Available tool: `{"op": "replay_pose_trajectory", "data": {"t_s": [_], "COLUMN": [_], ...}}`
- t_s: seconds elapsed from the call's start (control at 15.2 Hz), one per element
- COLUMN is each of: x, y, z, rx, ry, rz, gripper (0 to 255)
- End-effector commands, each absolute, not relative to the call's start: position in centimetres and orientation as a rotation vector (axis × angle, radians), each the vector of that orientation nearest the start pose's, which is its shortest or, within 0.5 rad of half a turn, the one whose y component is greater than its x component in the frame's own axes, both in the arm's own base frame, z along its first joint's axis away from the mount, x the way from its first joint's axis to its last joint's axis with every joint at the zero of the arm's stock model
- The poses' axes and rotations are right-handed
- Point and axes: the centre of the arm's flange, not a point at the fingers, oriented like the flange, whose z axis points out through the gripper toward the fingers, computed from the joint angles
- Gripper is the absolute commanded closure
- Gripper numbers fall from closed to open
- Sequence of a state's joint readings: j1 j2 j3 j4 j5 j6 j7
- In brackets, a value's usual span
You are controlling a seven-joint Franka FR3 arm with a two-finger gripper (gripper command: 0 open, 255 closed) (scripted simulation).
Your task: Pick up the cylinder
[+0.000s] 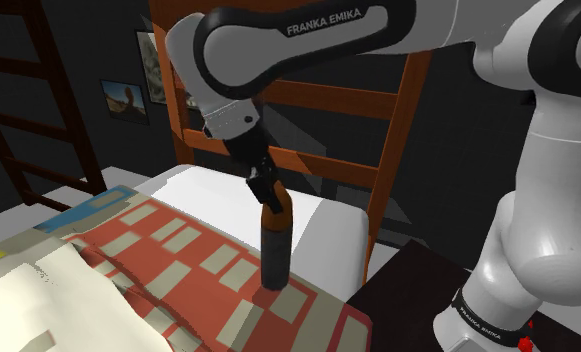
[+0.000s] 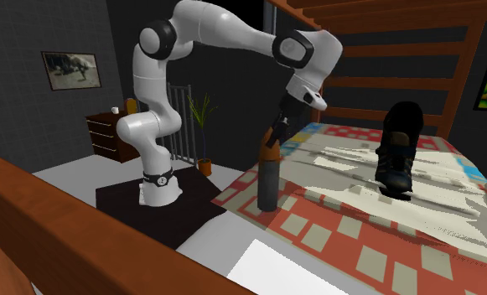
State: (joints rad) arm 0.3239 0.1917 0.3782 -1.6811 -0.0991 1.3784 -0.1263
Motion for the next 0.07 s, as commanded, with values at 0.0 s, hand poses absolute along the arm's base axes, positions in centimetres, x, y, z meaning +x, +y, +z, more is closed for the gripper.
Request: {"op": "replay_pose_trajectory", "data": {"t_s": [0.0], "x": [44.12], "y": [34.03], "z": [46.62], "rx": [-2.938], "ry": [-1.320], "rz": [0.741], "gripper": [255]}}
